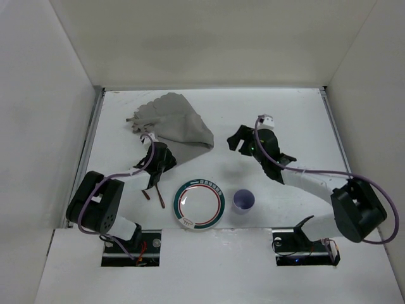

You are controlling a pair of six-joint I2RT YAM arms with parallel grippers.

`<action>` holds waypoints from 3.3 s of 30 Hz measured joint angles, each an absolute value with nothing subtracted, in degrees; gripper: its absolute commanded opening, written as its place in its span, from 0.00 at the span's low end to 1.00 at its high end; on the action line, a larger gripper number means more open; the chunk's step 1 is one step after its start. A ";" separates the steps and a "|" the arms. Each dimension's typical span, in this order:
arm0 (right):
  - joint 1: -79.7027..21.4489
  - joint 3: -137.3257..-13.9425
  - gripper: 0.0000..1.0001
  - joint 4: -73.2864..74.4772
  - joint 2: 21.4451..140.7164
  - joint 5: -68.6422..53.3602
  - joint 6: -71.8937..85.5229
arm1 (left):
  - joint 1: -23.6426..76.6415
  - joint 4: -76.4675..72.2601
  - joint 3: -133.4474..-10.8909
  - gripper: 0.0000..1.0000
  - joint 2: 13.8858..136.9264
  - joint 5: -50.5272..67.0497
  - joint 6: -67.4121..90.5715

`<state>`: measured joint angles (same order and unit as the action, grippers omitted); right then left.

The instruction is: Set the dinner table for one person

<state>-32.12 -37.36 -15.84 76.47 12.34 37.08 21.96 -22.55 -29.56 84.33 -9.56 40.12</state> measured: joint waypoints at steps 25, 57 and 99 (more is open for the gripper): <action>-35.24 -92.38 0.75 -2.11 125.99 2.66 36.27 | 20.43 -29.32 -24.77 0.45 81.43 -8.14 43.13; -15.88 -35.55 0.47 -9.39 78.30 20.27 48.56 | 23.16 -32.36 -27.92 0.07 88.33 -9.67 43.90; -12.43 -42.63 0.11 -23.18 101.06 0.32 62.67 | 25.36 -29.74 -24.64 0.13 83.79 -15.73 53.49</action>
